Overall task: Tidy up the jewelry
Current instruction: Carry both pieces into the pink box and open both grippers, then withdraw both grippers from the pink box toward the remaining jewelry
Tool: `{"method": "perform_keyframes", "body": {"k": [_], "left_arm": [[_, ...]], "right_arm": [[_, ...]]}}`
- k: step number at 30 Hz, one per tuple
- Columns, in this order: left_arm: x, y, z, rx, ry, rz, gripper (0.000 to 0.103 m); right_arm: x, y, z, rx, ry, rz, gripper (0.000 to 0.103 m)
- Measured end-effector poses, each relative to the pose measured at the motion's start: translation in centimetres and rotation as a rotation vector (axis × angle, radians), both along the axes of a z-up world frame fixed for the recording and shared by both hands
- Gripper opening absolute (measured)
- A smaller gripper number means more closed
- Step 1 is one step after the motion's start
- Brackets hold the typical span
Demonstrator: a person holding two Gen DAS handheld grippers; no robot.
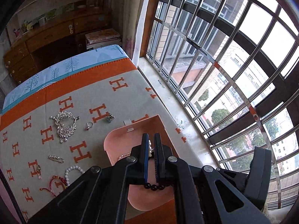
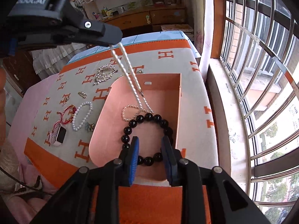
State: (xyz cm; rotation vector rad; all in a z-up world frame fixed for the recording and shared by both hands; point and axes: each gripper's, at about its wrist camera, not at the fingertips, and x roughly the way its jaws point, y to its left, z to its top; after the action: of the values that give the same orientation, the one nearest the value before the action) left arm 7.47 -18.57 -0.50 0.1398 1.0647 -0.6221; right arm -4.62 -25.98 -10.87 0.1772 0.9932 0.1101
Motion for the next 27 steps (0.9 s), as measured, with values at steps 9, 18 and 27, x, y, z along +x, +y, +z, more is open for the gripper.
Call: {"method": "perform_keyframes", "body": {"k": [9, 18, 27], "left_arm": [[-0.7, 3.1, -3.5, 0.075, -0.048, 0.106, 0.067], [-2.0, 6.9, -2.9, 0.088, -0.112, 0.209, 0.08], [-3.8, 11.9, -0.3, 0.126, -0.204, 0.318, 0.09]], "right_arm": [[-0.4, -0.3, 0.2, 0.028, -0.028, -0.025, 0.036], [-0.4, 0.4, 0.6, 0.017, -0.04, -0.031, 0.037], [-0.7, 1.5, 1.8, 0.002, -0.081, -0.027, 0.037]]}}
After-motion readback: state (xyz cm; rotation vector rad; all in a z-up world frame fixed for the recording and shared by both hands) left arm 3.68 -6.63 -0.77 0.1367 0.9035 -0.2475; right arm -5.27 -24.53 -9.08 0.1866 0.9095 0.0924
